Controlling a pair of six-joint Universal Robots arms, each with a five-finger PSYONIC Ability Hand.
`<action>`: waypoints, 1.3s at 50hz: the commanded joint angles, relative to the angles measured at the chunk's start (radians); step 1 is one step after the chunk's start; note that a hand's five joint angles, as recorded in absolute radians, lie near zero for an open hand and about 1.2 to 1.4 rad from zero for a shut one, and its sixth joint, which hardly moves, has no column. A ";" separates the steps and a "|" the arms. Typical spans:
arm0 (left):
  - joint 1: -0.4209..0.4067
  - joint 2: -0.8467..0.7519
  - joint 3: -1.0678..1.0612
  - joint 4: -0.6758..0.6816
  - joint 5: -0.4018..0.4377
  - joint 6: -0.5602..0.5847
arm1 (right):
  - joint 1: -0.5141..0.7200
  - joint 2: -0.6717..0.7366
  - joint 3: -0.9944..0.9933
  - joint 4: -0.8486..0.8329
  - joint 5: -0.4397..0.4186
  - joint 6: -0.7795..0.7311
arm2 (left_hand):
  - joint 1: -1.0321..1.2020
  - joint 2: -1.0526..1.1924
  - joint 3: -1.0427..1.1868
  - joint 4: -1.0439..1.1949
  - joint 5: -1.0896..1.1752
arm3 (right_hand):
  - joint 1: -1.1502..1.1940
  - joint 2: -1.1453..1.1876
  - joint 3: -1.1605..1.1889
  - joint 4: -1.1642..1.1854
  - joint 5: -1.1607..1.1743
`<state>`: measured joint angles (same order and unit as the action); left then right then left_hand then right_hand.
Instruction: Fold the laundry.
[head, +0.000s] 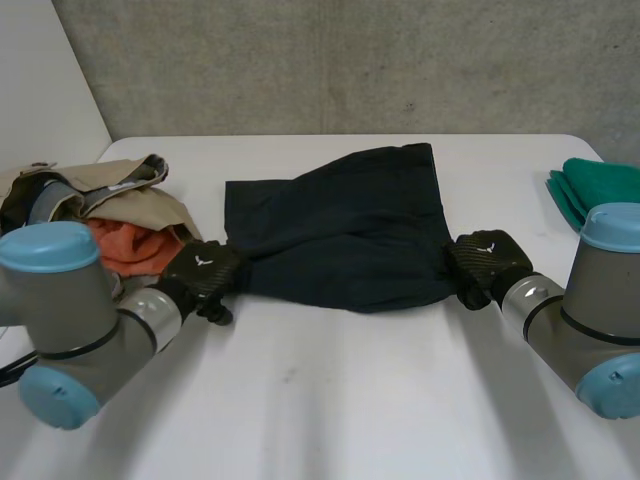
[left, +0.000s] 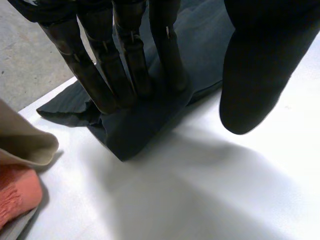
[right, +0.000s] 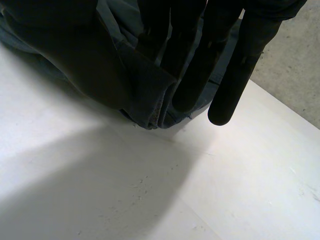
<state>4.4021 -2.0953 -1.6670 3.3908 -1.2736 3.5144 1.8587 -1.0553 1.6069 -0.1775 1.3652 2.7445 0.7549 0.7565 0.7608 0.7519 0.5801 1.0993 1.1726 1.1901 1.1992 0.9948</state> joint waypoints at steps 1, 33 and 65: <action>-0.046 -0.123 0.165 -0.028 -0.073 0.017 | -0.006 -0.003 0.004 0.003 0.000 0.001 | -0.034 -0.035 -0.039 -0.031 -0.033 | 0.297 0.224 0.206 0.197 0.227; -0.086 -0.411 0.556 -0.111 -0.129 0.262 | -0.018 -0.003 -0.015 0.032 0.002 0.009 | 0.172 0.171 0.166 0.175 0.173 | 0.297 0.224 0.206 0.197 0.227; -0.095 0.096 0.072 -0.235 -0.159 0.198 | -0.047 -0.143 -0.070 0.340 -0.051 -0.120 | 0.641 0.640 0.635 0.644 0.642 | 0.297 0.224 0.206 0.197 0.227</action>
<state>4.3003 -2.1699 -1.3900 3.2859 -1.4886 3.7204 1.8430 -1.1135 1.5607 -0.0166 1.3568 2.7306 1.1357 1.1965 1.1877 1.1943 1.0026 1.0993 1.1726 1.1901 1.1993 0.9949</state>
